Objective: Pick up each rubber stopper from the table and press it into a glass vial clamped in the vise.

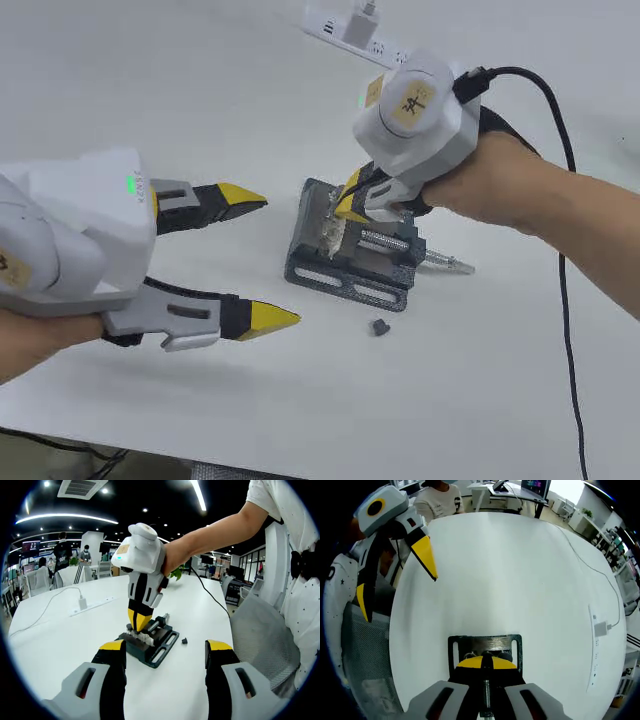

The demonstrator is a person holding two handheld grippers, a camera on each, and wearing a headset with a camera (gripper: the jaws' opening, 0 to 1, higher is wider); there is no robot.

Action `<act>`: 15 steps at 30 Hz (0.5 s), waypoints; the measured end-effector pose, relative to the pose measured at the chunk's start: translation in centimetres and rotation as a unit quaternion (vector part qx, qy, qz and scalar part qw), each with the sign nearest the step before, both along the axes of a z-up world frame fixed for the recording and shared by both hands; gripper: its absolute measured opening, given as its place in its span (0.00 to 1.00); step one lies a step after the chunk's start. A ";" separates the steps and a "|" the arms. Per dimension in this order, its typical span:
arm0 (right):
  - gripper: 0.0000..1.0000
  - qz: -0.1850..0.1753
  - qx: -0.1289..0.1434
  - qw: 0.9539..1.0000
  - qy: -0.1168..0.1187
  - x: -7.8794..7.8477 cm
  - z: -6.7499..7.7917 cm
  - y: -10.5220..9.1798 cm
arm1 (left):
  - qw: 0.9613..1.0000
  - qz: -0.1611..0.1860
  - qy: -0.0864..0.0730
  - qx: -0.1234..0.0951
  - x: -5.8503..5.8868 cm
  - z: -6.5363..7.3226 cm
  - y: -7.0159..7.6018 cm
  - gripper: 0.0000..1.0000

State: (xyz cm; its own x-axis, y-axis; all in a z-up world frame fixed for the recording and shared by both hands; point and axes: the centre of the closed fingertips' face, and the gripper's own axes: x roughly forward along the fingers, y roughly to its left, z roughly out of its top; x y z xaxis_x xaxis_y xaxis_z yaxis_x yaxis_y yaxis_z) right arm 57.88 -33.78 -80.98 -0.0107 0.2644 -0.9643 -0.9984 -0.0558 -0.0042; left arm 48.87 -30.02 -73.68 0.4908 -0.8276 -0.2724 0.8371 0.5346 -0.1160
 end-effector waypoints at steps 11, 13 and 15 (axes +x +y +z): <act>0.00 -0.022 0.020 0.999 0.016 0.3 0.0 -0.1 | 1.000 0.000 -0.001 0.000 -0.1 0.1 0.0 0.62; 0.00 -0.026 0.023 0.999 0.015 0.3 0.0 -0.1 | 1.000 0.000 -0.002 0.001 -0.1 0.1 0.0 0.62; 0.00 -0.039 0.031 0.999 0.020 0.4 0.1 -0.2 | 1.000 0.000 -0.002 0.002 -0.1 0.2 0.0 0.62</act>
State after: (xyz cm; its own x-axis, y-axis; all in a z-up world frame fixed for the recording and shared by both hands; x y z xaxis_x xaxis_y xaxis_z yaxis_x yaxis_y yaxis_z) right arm 58.29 -33.95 -80.91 -0.0252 0.3251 -0.9453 -0.9992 0.0219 0.0341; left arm 48.76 -30.03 -73.50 0.4918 -0.8268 -0.2729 0.8378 0.5347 -0.1101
